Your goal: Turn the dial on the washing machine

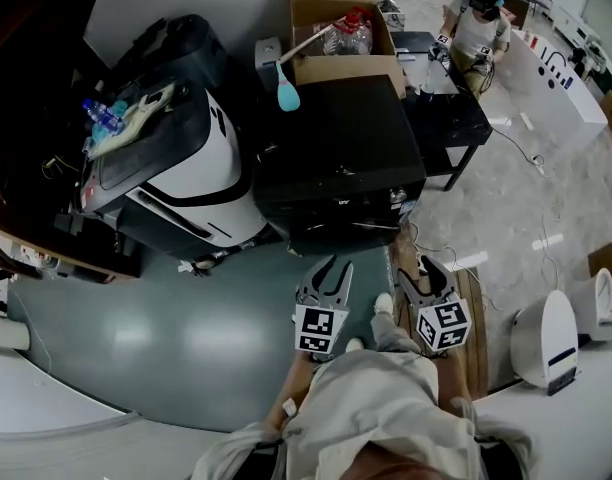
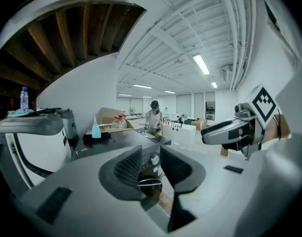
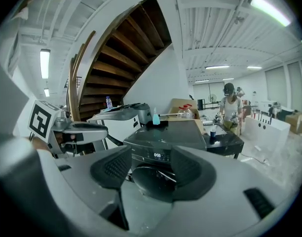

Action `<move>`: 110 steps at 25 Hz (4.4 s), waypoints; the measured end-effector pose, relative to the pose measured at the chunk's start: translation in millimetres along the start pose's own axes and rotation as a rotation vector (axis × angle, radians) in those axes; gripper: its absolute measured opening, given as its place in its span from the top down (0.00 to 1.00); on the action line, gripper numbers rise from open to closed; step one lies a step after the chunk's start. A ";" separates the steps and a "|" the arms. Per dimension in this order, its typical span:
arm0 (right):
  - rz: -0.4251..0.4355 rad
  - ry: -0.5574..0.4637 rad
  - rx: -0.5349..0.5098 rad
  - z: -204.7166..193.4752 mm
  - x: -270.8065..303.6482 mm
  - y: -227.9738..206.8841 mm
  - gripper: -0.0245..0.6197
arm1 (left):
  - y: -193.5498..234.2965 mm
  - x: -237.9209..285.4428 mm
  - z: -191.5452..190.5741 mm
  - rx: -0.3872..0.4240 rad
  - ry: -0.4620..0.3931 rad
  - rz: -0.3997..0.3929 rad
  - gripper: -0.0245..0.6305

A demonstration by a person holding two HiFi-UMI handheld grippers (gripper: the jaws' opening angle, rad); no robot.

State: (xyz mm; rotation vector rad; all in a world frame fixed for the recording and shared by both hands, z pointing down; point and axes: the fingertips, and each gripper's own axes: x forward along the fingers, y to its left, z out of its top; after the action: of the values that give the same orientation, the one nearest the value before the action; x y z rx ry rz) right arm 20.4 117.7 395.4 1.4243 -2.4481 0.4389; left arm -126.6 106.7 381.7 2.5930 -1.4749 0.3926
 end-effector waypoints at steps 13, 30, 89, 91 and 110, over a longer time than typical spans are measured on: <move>0.069 0.021 -0.009 26.1 59.6 -65.5 0.58 | 15.7 77.6 19.7 -0.003 0.029 0.065 0.80; 0.095 0.055 -0.002 28.1 111.2 -153.2 0.59 | 11.5 160.1 34.4 0.018 0.082 0.121 0.77; -0.119 0.244 -0.005 -133.7 276.3 -190.5 0.49 | 24.6 292.2 -156.1 -0.014 0.324 -0.037 0.77; -0.127 0.236 -0.004 -135.2 280.5 -191.2 0.48 | 25.3 291.9 -158.2 -0.017 0.326 -0.035 0.77; -0.130 0.213 0.129 -143.1 297.4 -195.2 0.54 | 28.0 292.2 -166.7 -0.036 0.337 -0.026 0.77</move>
State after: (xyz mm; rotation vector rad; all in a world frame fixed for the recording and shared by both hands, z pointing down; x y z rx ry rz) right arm 60.9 -153.2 663.8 1.4928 -2.1799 0.6910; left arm -34.6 -108.1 625.3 2.3678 -1.3170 0.7490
